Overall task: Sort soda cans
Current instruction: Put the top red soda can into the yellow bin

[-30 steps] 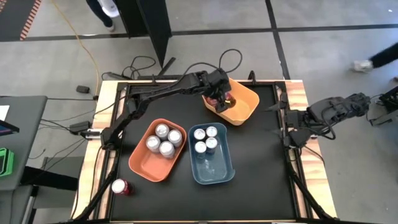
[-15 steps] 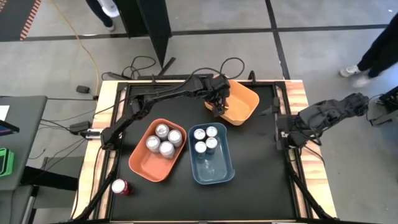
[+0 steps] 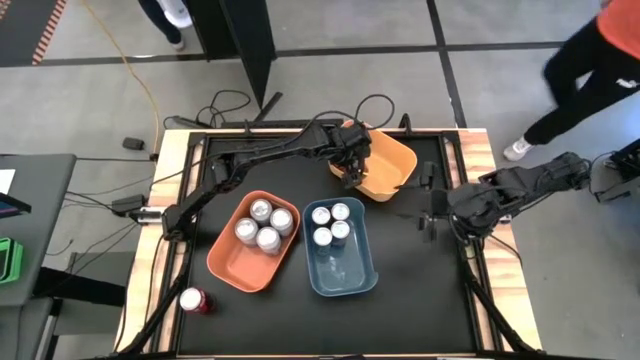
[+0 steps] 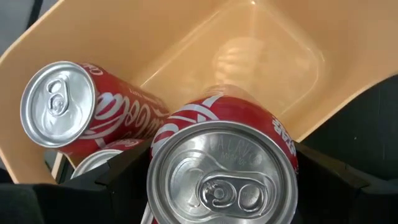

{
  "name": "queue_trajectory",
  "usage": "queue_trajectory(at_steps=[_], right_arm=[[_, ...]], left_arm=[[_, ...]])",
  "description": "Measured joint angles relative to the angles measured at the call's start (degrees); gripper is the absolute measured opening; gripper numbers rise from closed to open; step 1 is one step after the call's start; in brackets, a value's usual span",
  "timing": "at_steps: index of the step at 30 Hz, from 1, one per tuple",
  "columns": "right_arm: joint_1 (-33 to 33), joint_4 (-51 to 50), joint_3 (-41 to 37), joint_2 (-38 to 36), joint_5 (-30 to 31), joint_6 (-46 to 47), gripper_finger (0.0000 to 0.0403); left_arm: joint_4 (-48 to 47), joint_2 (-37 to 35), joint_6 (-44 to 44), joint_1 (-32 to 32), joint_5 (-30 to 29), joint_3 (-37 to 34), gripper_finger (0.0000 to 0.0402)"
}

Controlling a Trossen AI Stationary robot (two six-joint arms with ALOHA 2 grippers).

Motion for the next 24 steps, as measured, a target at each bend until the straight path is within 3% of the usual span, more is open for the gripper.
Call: queue_trajectory(at_steps=[13, 19, 24], right_arm=[[-0.2, 0.4, 0.0, 0.0, 0.2, 1.9, 0.0323], [-4.6, -3.4, -0.7, 5.5, 10.0, 8.2, 0.0323], [-8.0, 5.1, -6.1, 6.3, 10.1, 9.0, 0.0319]], left_arm=[[-1.1, 0.0, -2.6, 0.2, 0.0, 0.0, 0.0316], [-1.7, 0.0, -2.6, 0.3, 0.0, 0.0, 0.0317], [-1.6, 0.0, -3.0, 0.3, 0.0, 0.0, 0.0317]])
